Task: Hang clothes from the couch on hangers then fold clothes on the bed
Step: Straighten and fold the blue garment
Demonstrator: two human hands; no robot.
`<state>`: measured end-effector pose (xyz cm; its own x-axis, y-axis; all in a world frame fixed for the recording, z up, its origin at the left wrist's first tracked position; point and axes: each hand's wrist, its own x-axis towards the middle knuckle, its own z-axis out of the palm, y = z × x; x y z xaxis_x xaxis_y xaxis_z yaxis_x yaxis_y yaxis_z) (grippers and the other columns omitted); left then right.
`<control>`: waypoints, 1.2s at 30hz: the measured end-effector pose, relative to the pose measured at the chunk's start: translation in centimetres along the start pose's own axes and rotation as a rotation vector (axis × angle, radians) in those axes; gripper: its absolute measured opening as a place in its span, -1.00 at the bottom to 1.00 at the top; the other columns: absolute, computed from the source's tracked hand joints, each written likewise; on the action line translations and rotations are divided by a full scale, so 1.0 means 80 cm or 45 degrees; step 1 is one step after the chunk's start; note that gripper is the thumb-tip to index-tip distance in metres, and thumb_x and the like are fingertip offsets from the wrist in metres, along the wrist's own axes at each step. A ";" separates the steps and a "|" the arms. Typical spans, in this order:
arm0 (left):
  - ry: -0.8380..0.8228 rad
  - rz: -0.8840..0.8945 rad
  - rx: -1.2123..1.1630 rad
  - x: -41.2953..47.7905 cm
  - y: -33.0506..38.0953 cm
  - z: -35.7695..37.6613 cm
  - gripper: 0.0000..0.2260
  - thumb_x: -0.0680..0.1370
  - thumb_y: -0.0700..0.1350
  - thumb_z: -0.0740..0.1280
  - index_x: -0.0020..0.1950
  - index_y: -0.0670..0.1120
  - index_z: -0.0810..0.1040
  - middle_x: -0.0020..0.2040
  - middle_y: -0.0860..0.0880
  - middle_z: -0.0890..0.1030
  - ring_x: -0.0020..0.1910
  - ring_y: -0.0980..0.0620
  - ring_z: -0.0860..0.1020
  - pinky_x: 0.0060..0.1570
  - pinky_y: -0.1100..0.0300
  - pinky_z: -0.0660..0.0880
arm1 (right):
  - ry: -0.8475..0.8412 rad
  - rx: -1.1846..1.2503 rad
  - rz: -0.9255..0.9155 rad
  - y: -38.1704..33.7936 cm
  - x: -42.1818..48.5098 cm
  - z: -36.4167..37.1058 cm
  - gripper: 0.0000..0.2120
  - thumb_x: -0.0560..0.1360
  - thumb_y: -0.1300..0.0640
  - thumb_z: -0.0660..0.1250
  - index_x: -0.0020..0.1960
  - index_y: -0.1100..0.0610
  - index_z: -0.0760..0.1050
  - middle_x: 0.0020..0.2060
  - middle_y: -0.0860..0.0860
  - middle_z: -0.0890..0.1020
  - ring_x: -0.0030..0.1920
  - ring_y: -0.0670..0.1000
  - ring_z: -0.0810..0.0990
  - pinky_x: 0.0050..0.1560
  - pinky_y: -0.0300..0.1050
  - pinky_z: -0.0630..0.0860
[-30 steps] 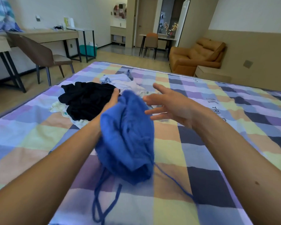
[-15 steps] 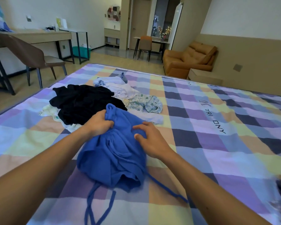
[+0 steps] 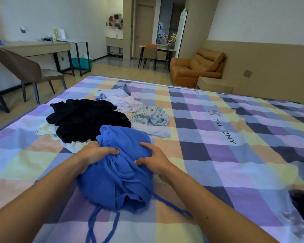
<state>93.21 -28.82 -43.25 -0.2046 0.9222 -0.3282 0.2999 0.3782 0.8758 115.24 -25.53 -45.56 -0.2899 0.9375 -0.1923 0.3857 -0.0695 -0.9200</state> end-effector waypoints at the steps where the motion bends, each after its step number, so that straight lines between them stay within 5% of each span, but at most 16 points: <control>1: -0.017 -0.028 -0.041 -0.004 0.007 0.000 -0.72 0.44 -0.08 0.57 0.08 -0.15 0.66 -0.10 -0.14 0.74 -0.12 -0.19 0.71 -0.03 -0.09 0.65 | 0.007 0.047 0.002 -0.006 -0.001 -0.004 -0.30 0.41 0.24 0.54 0.49 -0.03 0.41 0.40 0.01 0.46 0.29 0.09 0.54 0.27 0.07 0.56; 5: -0.069 0.040 -0.253 -0.024 0.044 0.005 -0.81 0.51 -0.15 0.49 0.07 -0.22 0.67 -0.09 -0.22 0.73 -0.14 -0.22 0.71 -0.03 -0.09 0.65 | 0.073 0.230 -0.038 -0.036 -0.012 -0.040 -0.39 0.42 0.29 0.49 0.41 -0.04 0.48 0.23 0.01 0.59 0.10 0.07 0.65 0.10 0.05 0.66; 17: -0.338 0.093 -0.392 -0.043 0.138 0.134 -0.67 0.54 -0.08 0.45 0.24 -0.22 0.63 0.03 -0.26 0.71 -0.14 -0.19 0.69 -0.19 -0.02 0.68 | 0.266 0.335 -0.012 -0.053 -0.081 -0.197 -0.47 0.45 0.33 0.38 0.36 -0.02 0.51 0.20 0.10 0.62 0.06 0.14 0.69 -0.03 -0.01 0.68; 25: -0.611 0.310 -0.375 -0.079 0.297 0.304 -0.75 0.57 -0.08 0.38 0.20 -0.15 0.64 -0.09 -0.13 0.74 -0.24 -0.05 0.71 -0.30 0.14 0.65 | 0.669 0.267 -0.153 -0.071 -0.165 -0.403 -0.50 0.44 0.44 0.31 0.34 0.16 0.52 -0.15 0.09 0.65 -0.17 0.02 0.61 -0.02 -0.11 0.58; 30: -0.769 0.516 -0.393 -0.132 0.420 0.415 -0.81 0.61 -0.10 0.31 0.11 -0.17 0.64 -0.12 -0.12 0.73 -0.26 -0.04 0.69 -0.25 0.12 0.67 | 0.915 0.135 -0.257 -0.105 -0.232 -0.552 -0.57 0.47 0.46 0.28 0.28 0.15 0.52 -0.15 0.07 0.64 -0.20 -0.03 0.60 -0.09 -0.19 0.63; 36: -0.937 0.585 -0.402 -0.189 0.519 0.549 -0.68 0.62 -0.07 0.33 0.30 -0.22 0.59 0.07 -0.19 0.70 -0.17 -0.12 0.69 -0.19 0.02 0.68 | 1.150 -0.017 -0.254 -0.115 -0.332 -0.694 -0.54 0.48 0.44 0.26 0.32 0.16 0.54 -0.12 0.03 0.66 -0.18 -0.04 0.62 -0.12 -0.23 0.64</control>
<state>149.65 -23.54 -17.44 0.5479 0.8361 0.0278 -0.0848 0.0224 0.9961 167.98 -30.84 -13.03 0.4389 0.8419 0.3139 0.4135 0.1209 -0.9024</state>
